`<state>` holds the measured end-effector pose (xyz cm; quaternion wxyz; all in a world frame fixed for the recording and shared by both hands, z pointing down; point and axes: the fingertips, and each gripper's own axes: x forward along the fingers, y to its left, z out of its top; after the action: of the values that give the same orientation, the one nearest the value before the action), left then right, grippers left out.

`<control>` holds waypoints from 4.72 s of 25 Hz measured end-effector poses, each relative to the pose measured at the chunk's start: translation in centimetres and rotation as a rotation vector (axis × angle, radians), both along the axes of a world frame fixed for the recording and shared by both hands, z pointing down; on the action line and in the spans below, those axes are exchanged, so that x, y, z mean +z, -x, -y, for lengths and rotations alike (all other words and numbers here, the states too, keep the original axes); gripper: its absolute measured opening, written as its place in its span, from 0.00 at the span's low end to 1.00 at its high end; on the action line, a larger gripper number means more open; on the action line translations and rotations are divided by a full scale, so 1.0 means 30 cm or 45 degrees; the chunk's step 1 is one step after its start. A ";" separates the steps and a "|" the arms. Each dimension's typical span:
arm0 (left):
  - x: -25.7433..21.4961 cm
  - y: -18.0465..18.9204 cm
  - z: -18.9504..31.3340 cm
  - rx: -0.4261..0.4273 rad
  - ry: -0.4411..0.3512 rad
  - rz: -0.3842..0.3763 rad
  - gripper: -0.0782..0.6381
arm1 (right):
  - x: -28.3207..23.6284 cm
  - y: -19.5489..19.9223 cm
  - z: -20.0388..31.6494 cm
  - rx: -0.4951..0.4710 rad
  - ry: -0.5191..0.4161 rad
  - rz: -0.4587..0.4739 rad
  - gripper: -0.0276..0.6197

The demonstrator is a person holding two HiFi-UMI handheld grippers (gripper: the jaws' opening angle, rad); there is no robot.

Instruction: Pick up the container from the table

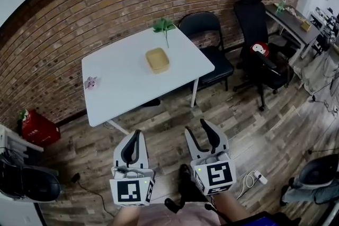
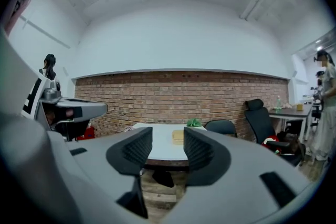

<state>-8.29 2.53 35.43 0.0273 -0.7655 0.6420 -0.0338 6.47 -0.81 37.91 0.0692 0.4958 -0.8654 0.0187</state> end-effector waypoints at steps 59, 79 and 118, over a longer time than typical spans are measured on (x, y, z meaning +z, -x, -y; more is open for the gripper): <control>-0.005 0.427 1.311 -0.191 -0.044 -0.032 0.12 | 0.060 0.368 1.411 -0.116 0.036 -0.119 0.29; 0.271 0.480 1.479 -0.290 0.233 -0.080 0.12 | 0.403 0.413 1.579 -0.220 0.352 -0.201 0.28; 0.491 0.481 1.460 -0.346 0.431 -0.092 0.12 | 0.775 0.377 1.507 -0.186 0.716 -0.195 0.09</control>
<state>-22.71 -41.29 50.17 -0.1295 -0.6661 0.7251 -0.1172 -4.84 -46.03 61.17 0.2702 0.3937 -0.8519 0.2151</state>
